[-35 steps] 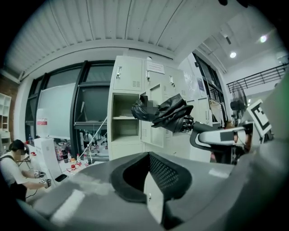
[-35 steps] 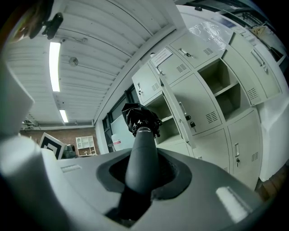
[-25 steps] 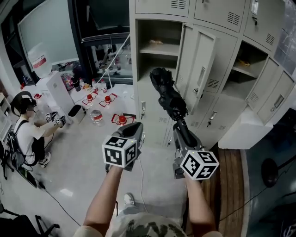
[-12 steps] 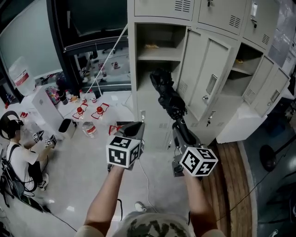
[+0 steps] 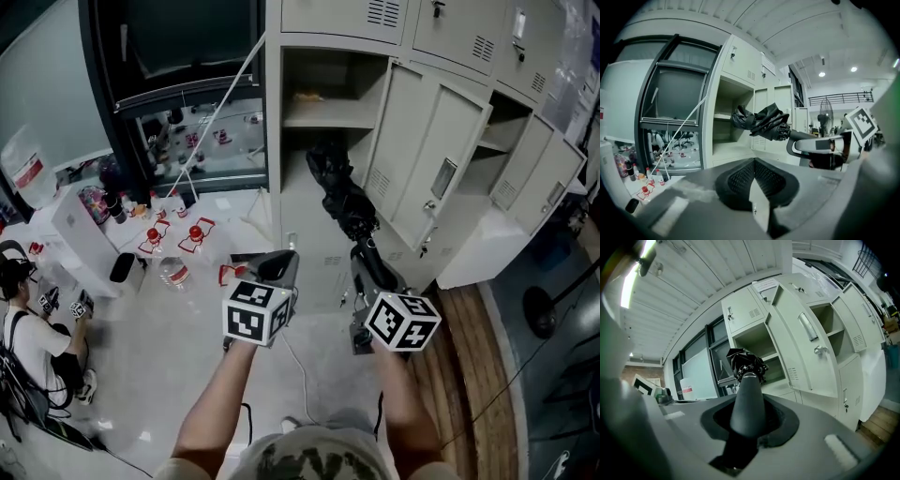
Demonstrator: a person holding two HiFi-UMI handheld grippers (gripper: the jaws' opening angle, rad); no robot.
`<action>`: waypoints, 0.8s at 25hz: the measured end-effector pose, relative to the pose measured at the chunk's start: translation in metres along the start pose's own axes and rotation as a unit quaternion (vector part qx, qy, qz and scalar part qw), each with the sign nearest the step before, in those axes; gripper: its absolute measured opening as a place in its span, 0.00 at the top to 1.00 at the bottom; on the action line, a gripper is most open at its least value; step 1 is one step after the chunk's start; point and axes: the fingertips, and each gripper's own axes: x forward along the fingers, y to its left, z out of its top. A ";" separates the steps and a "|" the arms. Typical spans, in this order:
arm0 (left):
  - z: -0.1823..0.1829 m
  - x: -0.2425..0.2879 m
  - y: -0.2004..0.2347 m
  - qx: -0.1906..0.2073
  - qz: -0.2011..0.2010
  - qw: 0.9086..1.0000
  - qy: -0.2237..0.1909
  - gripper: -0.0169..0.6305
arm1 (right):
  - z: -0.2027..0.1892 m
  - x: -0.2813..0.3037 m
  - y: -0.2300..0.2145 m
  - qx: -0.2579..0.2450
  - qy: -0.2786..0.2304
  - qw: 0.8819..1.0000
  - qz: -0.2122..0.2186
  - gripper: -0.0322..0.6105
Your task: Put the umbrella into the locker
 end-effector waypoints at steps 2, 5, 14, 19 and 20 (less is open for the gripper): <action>-0.001 0.005 0.007 -0.001 0.000 1.000 -0.001 0.97 | 0.000 0.011 -0.001 -0.004 0.001 1.000 -0.002 0.80; 0.000 0.015 0.013 0.002 -0.004 1.000 -0.002 0.97 | -0.001 0.029 -0.004 -0.010 0.005 1.000 -0.004 0.80; 0.014 0.060 0.043 0.015 0.008 1.000 -0.004 0.97 | -0.006 0.105 -0.034 -0.011 0.025 1.000 0.003 0.80; 0.024 0.093 0.068 0.017 0.026 1.000 -0.001 0.97 | -0.001 0.160 -0.057 -0.014 0.044 0.999 0.010 0.80; 0.027 0.099 0.073 0.016 0.030 0.999 -0.001 0.97 | 0.000 0.171 -0.061 -0.016 0.048 0.999 0.011 0.80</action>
